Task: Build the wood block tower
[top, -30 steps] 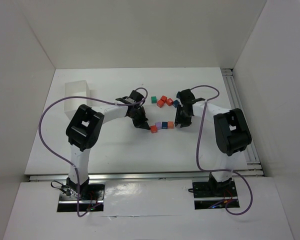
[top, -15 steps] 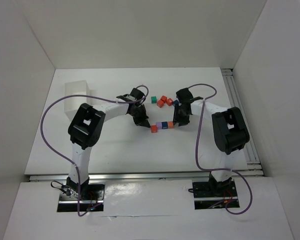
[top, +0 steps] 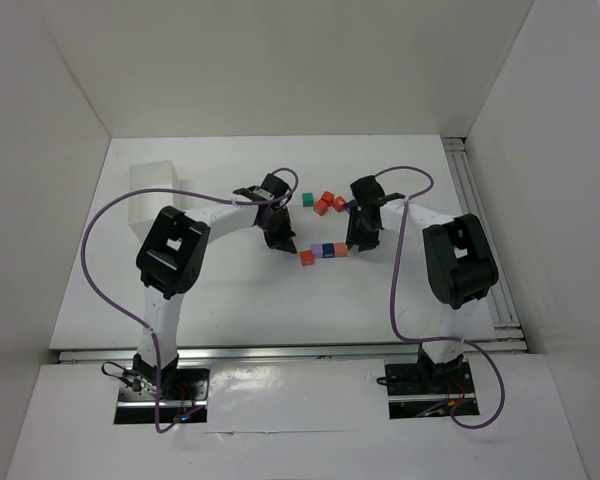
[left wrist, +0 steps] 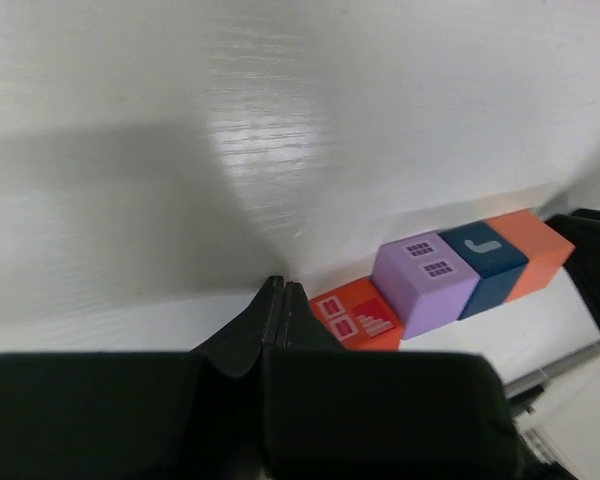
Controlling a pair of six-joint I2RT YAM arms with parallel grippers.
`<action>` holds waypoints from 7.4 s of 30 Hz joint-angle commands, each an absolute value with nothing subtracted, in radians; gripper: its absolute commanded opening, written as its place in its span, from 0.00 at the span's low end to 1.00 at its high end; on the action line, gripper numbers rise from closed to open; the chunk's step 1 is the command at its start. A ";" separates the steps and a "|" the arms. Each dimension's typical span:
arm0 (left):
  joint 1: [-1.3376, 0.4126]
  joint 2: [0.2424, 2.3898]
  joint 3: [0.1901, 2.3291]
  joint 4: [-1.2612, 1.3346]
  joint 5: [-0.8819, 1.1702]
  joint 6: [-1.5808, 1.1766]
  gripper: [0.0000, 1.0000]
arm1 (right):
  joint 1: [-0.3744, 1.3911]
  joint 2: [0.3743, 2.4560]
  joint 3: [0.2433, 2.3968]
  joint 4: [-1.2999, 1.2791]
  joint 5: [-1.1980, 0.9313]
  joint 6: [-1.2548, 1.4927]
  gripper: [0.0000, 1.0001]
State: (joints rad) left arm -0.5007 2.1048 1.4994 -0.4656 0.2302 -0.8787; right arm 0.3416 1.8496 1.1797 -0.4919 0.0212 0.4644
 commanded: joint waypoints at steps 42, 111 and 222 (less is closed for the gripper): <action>-0.379 1.776 1.292 -0.565 0.097 -0.718 0.00 | 0.753 1.893 1.242 -0.396 0.209 0.706 0.05; -0.575 2.066 1.457 -0.462 0.288 -0.839 0.00 | 0.341 1.460 1.054 -0.561 0.166 0.552 0.10; -0.354 1.717 1.376 -0.666 -0.091 -0.528 0.00 | 0.422 2.342 2.137 -0.698 0.196 0.390 0.65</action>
State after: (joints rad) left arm -0.3595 1.7641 1.3830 -0.6804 -0.0990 -0.5488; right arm 0.3840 2.3150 2.0834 -0.6815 0.1974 0.3782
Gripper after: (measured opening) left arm 0.036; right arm 0.653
